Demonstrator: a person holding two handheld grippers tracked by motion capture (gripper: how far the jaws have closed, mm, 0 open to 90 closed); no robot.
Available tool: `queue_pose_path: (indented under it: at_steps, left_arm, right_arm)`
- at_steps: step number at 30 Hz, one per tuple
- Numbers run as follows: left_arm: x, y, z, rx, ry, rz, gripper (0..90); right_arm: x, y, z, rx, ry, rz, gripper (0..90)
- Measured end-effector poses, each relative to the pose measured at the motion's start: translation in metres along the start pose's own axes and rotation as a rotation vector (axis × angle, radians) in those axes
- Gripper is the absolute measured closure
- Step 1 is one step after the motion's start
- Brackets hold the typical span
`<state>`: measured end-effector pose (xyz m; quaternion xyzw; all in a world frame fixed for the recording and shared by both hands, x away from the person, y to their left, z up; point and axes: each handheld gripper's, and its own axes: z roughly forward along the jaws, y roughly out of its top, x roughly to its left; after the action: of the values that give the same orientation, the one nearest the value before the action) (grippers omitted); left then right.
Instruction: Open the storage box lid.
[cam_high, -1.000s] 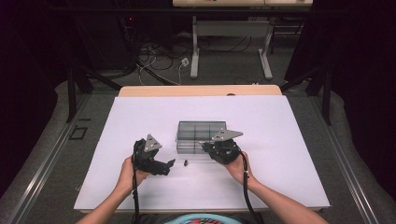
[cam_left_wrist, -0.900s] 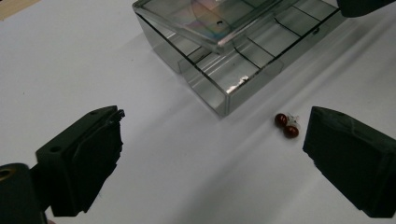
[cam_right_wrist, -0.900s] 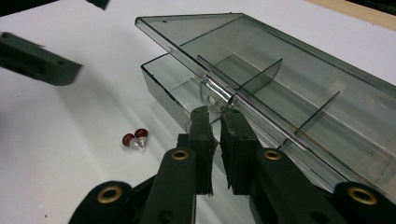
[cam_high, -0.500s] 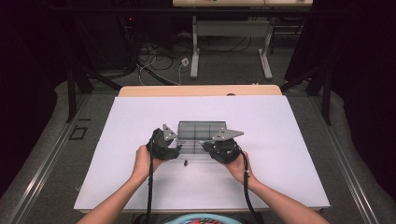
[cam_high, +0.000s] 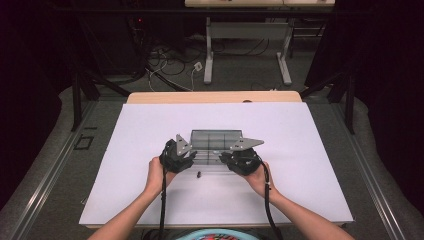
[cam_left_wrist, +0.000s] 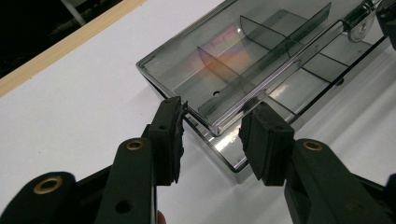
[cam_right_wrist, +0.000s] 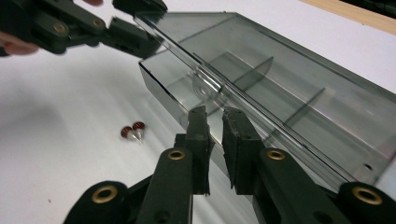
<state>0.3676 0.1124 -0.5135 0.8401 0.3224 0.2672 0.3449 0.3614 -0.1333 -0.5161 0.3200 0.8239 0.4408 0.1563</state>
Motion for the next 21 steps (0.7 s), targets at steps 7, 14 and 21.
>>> queue_pose_path:
  at_steps: [7, 14, 21]
  left_arm:
    - [0.001, 0.000, -0.001, -0.024, -0.001, -0.007, 59.3]
    - [0.002, 0.000, -0.001, -0.044, 0.007, -0.007, 60.5]
    - [0.002, 0.001, -0.002, -0.052, 0.004, -0.010, 60.6]
  right_arm:
    - [-0.010, -0.004, -0.010, 0.044, -0.036, 0.023, 74.2]
    - [-0.028, -0.008, -0.020, 0.104, -0.055, 0.059, 67.3]
    - [-0.041, -0.007, -0.026, 0.107, -0.121, 0.099, 60.7]
